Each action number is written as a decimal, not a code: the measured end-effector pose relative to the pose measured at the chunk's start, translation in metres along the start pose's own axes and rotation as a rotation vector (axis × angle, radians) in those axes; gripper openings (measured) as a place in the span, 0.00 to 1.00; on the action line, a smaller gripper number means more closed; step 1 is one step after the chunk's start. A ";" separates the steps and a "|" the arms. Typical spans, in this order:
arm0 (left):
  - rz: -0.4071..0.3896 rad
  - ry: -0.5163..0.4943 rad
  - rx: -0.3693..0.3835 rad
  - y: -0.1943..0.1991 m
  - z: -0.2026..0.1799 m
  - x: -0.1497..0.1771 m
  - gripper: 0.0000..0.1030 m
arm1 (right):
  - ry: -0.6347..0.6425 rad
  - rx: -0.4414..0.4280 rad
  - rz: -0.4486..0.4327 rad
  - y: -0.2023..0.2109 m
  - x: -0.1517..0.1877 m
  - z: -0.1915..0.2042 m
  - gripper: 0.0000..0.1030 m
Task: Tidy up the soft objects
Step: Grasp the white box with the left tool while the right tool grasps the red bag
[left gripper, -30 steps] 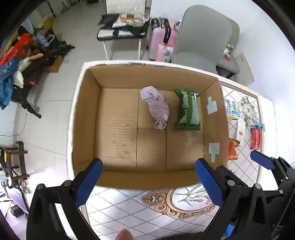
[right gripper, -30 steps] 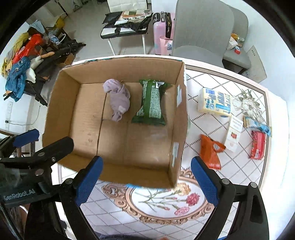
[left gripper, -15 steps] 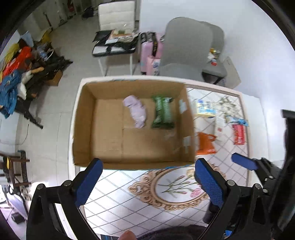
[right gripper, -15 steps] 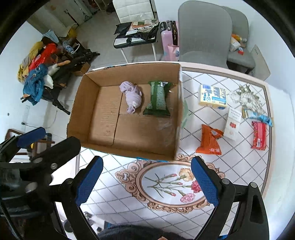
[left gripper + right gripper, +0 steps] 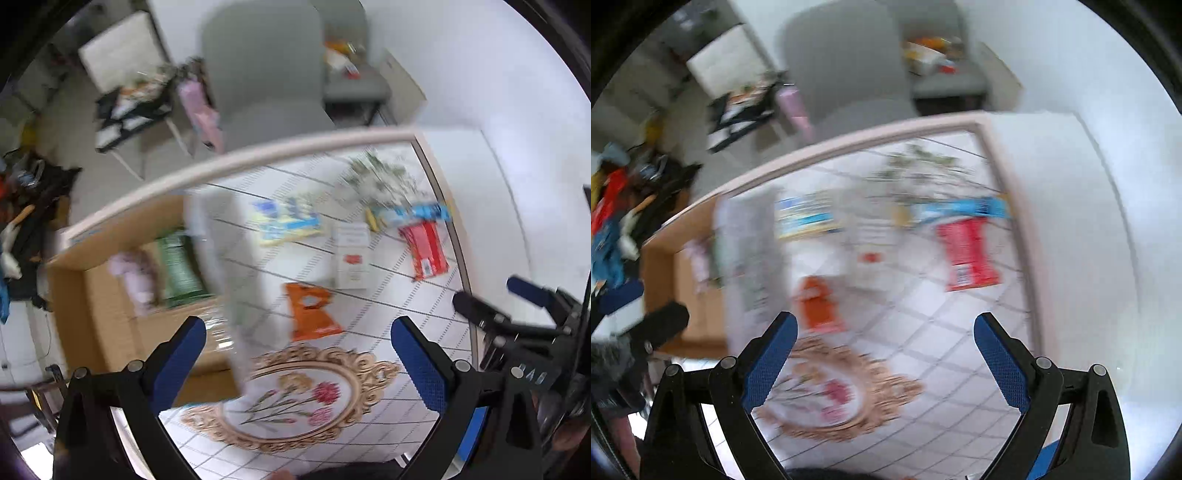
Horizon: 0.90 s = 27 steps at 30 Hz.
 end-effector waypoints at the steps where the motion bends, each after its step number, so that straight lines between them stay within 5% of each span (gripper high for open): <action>1: 0.024 -0.007 0.008 -0.012 -0.009 -0.004 1.00 | -0.016 0.010 0.028 -0.014 -0.008 -0.018 0.95; 6: 0.187 -0.024 0.037 -0.102 -0.048 -0.029 0.95 | -0.043 -0.005 0.161 -0.084 -0.030 -0.062 0.95; 10: 0.298 -0.015 0.053 -0.154 -0.063 -0.044 0.74 | -0.057 -0.010 0.254 -0.137 -0.036 -0.076 0.95; 12: 0.326 -0.017 0.046 -0.171 -0.068 -0.049 0.73 | -0.060 -0.005 0.285 -0.155 -0.038 -0.082 0.94; 19: 0.400 0.002 0.048 -0.213 -0.074 -0.052 0.73 | -0.056 0.000 0.350 -0.195 -0.038 -0.089 0.80; 23: 0.416 -0.009 0.021 -0.226 -0.074 -0.048 0.52 | -0.049 -0.016 0.365 -0.201 -0.035 -0.086 0.67; 27: 0.365 -0.016 0.009 -0.227 -0.075 -0.047 0.51 | -0.014 0.018 0.373 -0.206 -0.027 -0.086 0.55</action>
Point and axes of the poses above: each gripper's, at about its wrist camera, not at the fingertips, and y roughly against the way its jaws point, z to its left, x to its underside, the point moved 9 cm from there along -y, roughly the way its jaws point, and after that the axes turned 1 degree about z, right-handed, at the moved point
